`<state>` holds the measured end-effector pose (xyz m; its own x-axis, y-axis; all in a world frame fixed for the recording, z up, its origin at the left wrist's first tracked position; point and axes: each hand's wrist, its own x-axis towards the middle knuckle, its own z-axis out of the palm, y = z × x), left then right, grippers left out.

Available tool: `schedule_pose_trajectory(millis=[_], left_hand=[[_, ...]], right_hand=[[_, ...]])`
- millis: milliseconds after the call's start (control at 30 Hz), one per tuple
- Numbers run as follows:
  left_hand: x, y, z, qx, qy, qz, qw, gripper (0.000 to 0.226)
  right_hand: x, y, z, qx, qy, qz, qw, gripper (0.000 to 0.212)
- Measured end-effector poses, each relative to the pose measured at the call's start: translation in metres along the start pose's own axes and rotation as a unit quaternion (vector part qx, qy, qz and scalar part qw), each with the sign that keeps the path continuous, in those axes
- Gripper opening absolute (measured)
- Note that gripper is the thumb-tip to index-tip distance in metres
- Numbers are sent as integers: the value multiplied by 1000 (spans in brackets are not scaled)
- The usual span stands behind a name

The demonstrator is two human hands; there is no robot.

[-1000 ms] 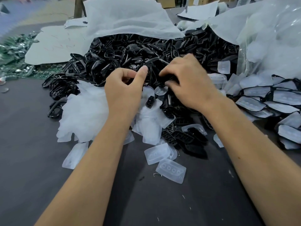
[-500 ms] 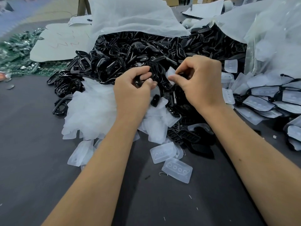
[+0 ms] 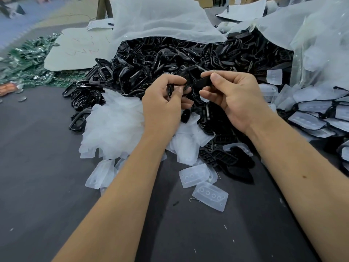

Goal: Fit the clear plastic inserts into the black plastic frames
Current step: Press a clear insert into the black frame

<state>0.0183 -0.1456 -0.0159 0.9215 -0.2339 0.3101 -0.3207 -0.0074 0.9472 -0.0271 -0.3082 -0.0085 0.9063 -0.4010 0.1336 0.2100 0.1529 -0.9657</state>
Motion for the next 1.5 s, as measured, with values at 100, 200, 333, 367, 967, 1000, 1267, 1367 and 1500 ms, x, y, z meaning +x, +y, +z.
schedule_pose_trajectory(millis=[100, 200, 333, 367, 967, 1000, 1267, 1367, 1500], left_hand=[[-1, 1, 0, -9, -7, -2, 1000, 16], [-1, 2, 0, -27, -14, -15, 999, 20], [-1, 2, 1, -53, -4, -42, 998, 14], [0, 2, 2, -54, -2, -48, 997, 12], [4, -3, 0, -3, 34, -53, 998, 25], [4, -3, 0, -13, 29, -60, 998, 28], [10, -6, 1, -69, 21, -113, 991, 29], [12, -7, 1, -80, 31, -130, 988, 27], [12, -8, 1, -105, 34, -140, 984, 25]], right_hand=[[0, 1, 0, -8, -6, -2, 1000, 20], [0, 2, 1, -13, -3, -8, 1000, 14], [-1, 3, 0, 5, -15, -14, 1000, 8], [-1, 3, -1, 9, -22, -17, 1000, 8], [-2, 14, 7, -200, 30, -144, 969, 21], [-1, 14, 7, -200, 34, -142, 969, 20], [-3, 11, 12, -195, 67, -134, 969, 9], [-3, 11, 13, -180, 59, -135, 973, 9], [-1, 12, 13, -231, 38, -141, 962, 14]])
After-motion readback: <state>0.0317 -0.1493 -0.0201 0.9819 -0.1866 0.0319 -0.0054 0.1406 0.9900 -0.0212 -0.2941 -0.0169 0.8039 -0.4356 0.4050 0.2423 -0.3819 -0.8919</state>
